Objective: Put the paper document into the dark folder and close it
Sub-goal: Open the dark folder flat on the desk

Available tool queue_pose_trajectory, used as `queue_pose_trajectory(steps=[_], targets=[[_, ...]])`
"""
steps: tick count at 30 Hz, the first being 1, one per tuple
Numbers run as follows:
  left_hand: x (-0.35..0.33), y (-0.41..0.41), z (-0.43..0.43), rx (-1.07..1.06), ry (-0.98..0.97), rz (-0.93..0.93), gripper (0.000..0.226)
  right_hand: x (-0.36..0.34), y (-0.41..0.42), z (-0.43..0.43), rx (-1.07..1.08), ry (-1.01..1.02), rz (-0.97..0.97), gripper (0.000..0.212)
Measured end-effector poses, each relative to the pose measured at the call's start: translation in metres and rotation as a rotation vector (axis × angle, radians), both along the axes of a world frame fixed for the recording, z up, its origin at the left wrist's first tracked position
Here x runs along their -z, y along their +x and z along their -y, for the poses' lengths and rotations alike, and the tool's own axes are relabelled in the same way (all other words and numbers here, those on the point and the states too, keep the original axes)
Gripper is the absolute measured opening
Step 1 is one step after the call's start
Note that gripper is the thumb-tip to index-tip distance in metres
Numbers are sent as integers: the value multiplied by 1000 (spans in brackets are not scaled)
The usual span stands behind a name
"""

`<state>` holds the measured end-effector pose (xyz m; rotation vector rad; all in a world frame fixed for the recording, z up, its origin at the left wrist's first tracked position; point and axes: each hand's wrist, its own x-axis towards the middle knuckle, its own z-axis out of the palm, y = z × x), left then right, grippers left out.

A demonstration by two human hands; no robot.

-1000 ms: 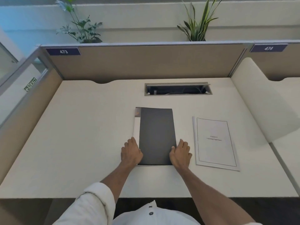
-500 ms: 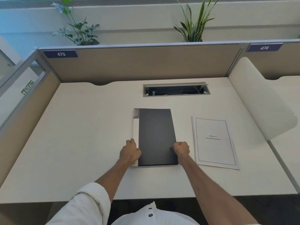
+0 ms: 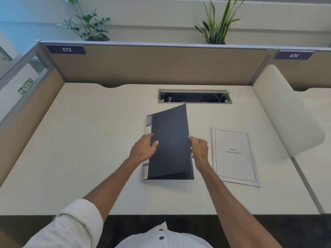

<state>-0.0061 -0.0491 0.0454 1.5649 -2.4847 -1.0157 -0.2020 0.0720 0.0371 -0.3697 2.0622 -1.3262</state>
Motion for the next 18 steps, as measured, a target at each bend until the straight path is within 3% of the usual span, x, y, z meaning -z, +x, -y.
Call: queue_pose_trajectory(steps=[2,7,11,15,18], targets=[[-14,-7,4,-34,22,-115,63,-15,6,11,-31,-87,-3,53],[-52,-11,7,-80,270,-425,93,-44,30,32,-295,-296,-27,59],[-64,7,20,-102,100,-374,75,-51,54,51,-475,-371,-8,51],[-69,42,42,-221,-38,-382,46,-33,79,67,-632,-176,-209,27],[-69,73,58,-266,-186,-284,46,-10,98,71,-739,105,-479,27]])
